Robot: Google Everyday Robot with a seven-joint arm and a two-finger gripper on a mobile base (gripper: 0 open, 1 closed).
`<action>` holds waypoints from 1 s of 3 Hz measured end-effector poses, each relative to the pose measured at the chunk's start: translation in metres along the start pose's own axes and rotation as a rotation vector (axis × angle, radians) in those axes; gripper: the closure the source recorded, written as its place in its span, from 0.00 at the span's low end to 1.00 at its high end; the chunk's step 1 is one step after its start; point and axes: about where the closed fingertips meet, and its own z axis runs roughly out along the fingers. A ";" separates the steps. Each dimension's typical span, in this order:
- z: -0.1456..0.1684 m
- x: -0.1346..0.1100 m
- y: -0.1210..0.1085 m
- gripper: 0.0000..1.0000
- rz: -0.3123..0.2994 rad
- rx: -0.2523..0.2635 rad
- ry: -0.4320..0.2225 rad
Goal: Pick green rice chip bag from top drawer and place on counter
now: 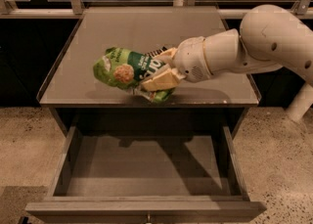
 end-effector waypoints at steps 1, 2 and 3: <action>0.013 0.004 -0.027 1.00 0.027 0.006 0.005; 0.014 0.002 -0.028 0.81 0.026 0.005 0.004; 0.014 0.002 -0.028 0.58 0.026 0.005 0.004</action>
Offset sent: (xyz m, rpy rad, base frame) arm 0.0251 0.0021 -0.0054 0.0017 0.0181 -0.0153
